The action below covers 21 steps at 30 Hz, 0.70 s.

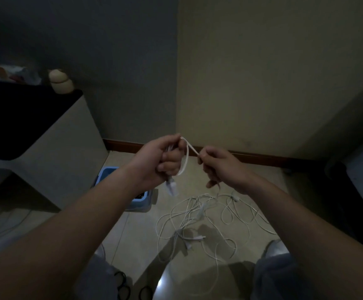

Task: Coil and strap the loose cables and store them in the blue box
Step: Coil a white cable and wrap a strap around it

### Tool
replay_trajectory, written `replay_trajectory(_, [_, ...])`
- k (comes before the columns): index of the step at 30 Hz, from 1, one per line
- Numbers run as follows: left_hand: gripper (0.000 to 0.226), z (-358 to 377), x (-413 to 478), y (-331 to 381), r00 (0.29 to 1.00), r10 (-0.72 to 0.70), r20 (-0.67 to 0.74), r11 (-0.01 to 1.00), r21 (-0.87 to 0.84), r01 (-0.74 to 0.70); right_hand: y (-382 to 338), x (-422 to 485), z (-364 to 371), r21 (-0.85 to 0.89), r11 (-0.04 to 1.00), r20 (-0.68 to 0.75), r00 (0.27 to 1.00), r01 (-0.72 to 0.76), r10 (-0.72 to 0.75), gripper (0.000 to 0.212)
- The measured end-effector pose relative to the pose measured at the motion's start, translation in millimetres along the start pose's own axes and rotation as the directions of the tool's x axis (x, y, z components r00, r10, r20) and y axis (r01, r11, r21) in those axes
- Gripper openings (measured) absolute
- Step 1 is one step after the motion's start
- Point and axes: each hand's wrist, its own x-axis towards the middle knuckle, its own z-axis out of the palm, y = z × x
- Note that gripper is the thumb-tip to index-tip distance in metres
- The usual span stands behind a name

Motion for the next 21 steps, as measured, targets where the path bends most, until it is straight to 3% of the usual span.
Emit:
replay_trajectory(4, [0.034,-7,-1,7,0.992,0.08,-0.103,0.98,-0.175,-0.097,7,-1,12,-0.075,0.997,0.064,0.998,-0.007,0.011,0.019])
replay_trajectory(8, [0.039,-12,-1,12,0.952,0.156,-0.264,0.938,-0.261,-0.226,9,-4,19,-0.324,0.944,0.214,0.977,0.063,0.008,0.028])
replay_trajectory(13, [0.052,-18,-1,14,0.899,0.205,-0.388,0.937,-0.188,-0.295,6,-8,25,-0.389,0.916,0.296,0.955,0.092,0.03,0.049])
replay_trajectory(18, [0.056,-24,3,16,0.858,0.252,-0.448,0.954,-0.031,-0.297,1,-9,24,-0.355,0.929,0.169,0.985,0.105,-0.046,0.02])
replay_trajectory(21, [0.059,-24,6,16,0.866,0.252,-0.431,0.967,0.095,-0.235,-2,-11,23,-0.322,0.933,0.121,0.985,0.158,-0.125,0.018])
